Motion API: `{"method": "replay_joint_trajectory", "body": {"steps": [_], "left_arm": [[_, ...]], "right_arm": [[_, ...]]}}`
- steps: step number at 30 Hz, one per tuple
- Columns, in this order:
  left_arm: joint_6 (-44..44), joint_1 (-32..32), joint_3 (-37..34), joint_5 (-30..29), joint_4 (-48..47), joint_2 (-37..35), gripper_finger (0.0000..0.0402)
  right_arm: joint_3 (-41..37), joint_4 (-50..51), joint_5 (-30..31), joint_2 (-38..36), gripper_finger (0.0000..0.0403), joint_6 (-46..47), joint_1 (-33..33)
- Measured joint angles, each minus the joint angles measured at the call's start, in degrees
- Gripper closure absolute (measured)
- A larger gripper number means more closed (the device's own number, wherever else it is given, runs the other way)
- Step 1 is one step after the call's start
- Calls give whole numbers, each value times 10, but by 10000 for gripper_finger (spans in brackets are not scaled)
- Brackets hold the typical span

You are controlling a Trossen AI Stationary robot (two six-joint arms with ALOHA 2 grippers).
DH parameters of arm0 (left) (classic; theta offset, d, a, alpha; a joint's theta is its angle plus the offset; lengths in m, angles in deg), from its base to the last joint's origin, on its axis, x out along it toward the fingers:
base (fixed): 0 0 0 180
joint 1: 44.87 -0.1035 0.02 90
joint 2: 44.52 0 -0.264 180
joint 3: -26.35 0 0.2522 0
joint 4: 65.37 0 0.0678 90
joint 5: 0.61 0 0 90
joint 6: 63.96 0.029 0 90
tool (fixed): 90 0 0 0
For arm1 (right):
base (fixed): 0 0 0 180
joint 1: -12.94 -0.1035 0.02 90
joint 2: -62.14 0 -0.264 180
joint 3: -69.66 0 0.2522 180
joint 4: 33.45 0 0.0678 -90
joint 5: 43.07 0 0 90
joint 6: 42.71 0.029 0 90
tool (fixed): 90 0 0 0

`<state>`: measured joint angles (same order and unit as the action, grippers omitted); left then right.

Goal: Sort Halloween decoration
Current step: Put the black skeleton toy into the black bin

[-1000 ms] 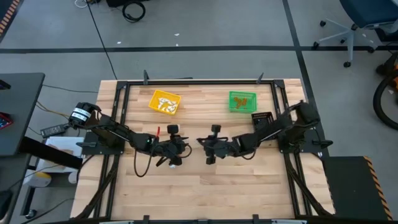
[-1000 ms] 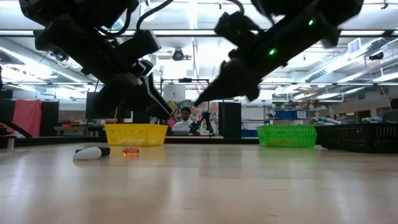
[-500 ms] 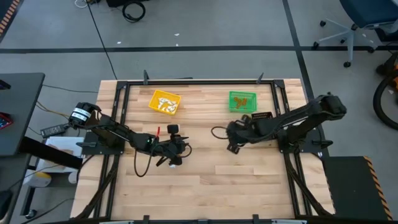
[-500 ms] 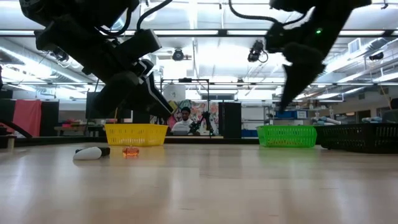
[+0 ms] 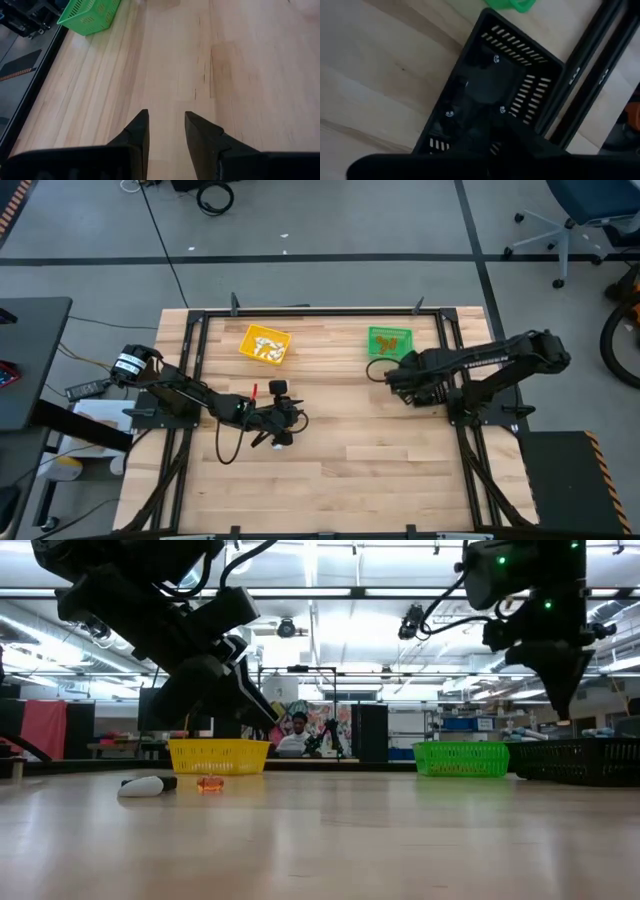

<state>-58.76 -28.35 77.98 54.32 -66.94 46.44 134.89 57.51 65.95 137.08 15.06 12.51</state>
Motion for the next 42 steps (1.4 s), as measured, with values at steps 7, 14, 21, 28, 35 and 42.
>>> {"method": "replay_joint_trajectory", "body": {"steps": [7,14,21,28,35,42], "left_arm": [[0,0,0,0,0,0,301],[0,0,0,0,0,0,301],[-5,1,0,0,-2,-2,301],[28,26,0,23,-90,-70,301],[-42,49,0,116,-238,-111,301],[-32,49,0,178,-308,-111,301]], "right_arm": [[0,1,-25,0,328,-25,18],[0,3,-31,1,270,-28,18],[1,-21,-32,0,259,-41,18],[65,-45,42,-1,262,-72,-5],[93,-239,98,-1,262,-211,-47],[40,-544,53,-1,262,-395,-72]]}}
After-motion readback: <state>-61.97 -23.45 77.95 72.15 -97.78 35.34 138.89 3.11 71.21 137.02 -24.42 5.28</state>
